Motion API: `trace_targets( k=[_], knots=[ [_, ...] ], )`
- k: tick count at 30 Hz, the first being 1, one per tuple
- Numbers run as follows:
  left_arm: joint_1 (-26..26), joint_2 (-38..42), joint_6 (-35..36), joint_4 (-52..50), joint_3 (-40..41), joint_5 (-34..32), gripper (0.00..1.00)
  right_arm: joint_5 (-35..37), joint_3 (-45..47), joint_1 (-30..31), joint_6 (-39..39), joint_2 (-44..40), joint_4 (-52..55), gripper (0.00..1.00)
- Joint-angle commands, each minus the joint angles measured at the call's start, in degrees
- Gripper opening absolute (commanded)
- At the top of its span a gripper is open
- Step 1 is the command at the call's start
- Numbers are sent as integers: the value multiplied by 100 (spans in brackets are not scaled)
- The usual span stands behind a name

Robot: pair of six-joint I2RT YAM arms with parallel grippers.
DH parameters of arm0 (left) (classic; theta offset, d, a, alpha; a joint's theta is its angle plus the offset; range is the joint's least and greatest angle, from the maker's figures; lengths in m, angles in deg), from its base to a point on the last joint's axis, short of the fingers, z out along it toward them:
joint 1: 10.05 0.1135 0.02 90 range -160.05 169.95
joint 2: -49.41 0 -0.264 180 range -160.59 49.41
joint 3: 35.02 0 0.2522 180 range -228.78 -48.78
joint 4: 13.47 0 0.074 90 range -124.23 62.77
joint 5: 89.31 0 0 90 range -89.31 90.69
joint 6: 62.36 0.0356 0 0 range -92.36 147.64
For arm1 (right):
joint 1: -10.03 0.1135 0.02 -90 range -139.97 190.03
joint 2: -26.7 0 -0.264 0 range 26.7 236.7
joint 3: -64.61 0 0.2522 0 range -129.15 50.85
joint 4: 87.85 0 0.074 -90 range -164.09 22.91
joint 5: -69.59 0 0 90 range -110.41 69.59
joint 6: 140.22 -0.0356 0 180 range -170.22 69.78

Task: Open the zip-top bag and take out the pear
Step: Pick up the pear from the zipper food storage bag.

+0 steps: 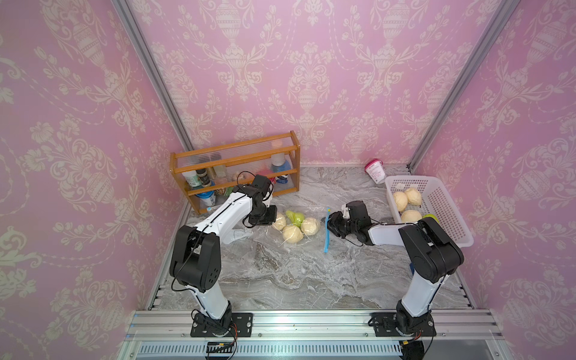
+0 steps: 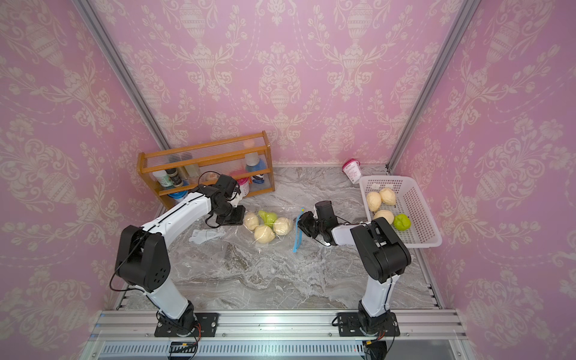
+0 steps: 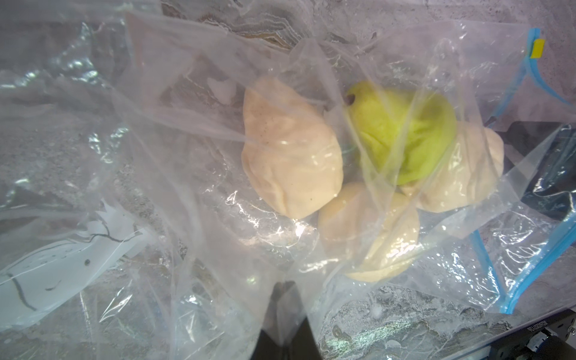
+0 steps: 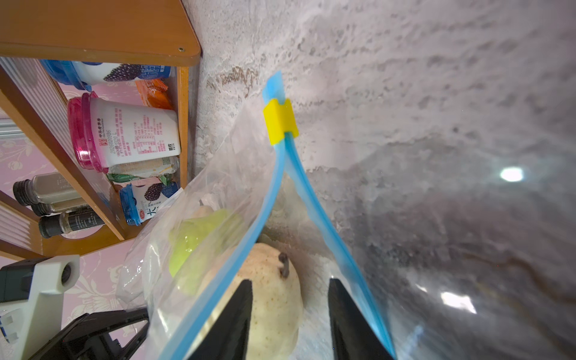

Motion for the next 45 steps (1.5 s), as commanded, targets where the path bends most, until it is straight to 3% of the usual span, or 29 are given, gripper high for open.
trace_targets(
  k=[1,9,21,24,33,39,45],
  knots=[
    [46,-100,216,-5,20,35,0,345,-156,81,-306,265,-386,43],
    [55,-227,361,-4,33,107,0,732,-427,287,-447,459,-257,33],
    [78,-329,474,-13,24,47,0,1344,-633,413,-214,302,436,0],
    [113,-361,400,6,2,51,0,1445,-782,412,283,-113,1235,0],
    [186,-297,294,60,36,-16,0,1930,-1539,175,2528,-1526,4949,0],
    [193,-345,265,102,58,95,0,2365,-2174,-581,3858,-2378,6579,0],
    [197,-335,443,120,93,229,0,2127,-2901,-2307,4562,-2730,6958,0]
  ],
)
